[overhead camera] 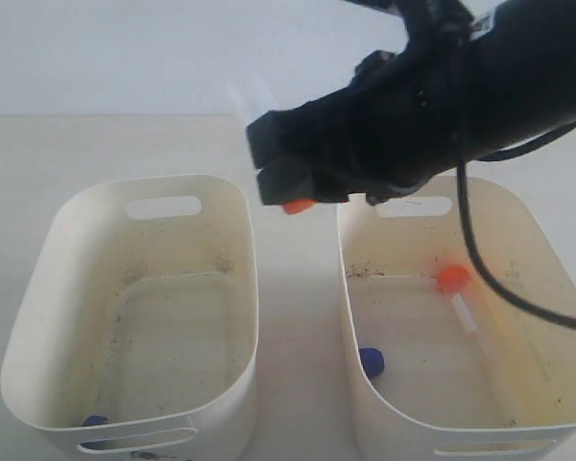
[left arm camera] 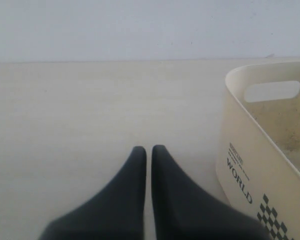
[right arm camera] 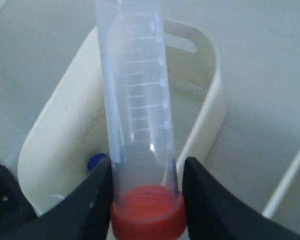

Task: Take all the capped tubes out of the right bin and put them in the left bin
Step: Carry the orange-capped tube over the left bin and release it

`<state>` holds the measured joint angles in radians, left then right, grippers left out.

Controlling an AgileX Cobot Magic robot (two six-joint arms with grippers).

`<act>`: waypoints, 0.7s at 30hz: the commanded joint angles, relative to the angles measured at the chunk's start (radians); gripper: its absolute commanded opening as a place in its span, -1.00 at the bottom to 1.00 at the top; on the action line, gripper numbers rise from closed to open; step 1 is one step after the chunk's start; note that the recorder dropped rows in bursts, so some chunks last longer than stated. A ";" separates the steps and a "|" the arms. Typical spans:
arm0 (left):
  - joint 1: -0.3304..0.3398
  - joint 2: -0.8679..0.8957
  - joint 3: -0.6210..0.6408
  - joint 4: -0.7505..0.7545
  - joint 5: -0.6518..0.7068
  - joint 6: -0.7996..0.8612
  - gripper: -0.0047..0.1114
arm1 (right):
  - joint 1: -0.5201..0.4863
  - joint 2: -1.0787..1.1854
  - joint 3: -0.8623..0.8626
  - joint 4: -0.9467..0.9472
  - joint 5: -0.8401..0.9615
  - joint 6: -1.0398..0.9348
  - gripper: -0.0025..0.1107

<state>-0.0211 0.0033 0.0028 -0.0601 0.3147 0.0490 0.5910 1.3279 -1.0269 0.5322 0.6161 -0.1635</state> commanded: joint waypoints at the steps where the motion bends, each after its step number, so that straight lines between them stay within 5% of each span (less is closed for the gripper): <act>1: 0.001 -0.003 -0.003 -0.010 -0.008 0.005 -0.84 | 0.077 0.069 -0.005 0.033 -0.066 -0.115 -0.81; 6: 0.001 -0.003 -0.003 -0.010 -0.008 0.005 -0.84 | 0.108 0.165 -0.005 0.037 -0.105 -0.138 -0.13; 7: 0.001 -0.003 -0.003 -0.010 -0.008 0.005 -0.84 | 0.108 0.171 -0.005 0.037 -0.099 -0.125 -0.12; 11: 0.001 -0.003 -0.003 -0.010 -0.008 0.005 -0.84 | 0.105 0.143 -0.005 0.030 -0.092 -0.081 -0.96; 16: 0.001 -0.003 -0.003 -0.010 -0.008 0.005 -0.84 | 0.104 0.039 -0.005 -0.065 -0.110 -0.021 -0.94; 21: 0.001 -0.003 -0.003 -0.010 -0.008 0.005 -0.84 | 0.104 -0.056 -0.005 -0.351 -0.071 0.290 -0.94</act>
<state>-0.0211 0.0033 0.0028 -0.0601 0.3147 0.0490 0.6965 1.3193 -1.0269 0.3579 0.5163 -0.0505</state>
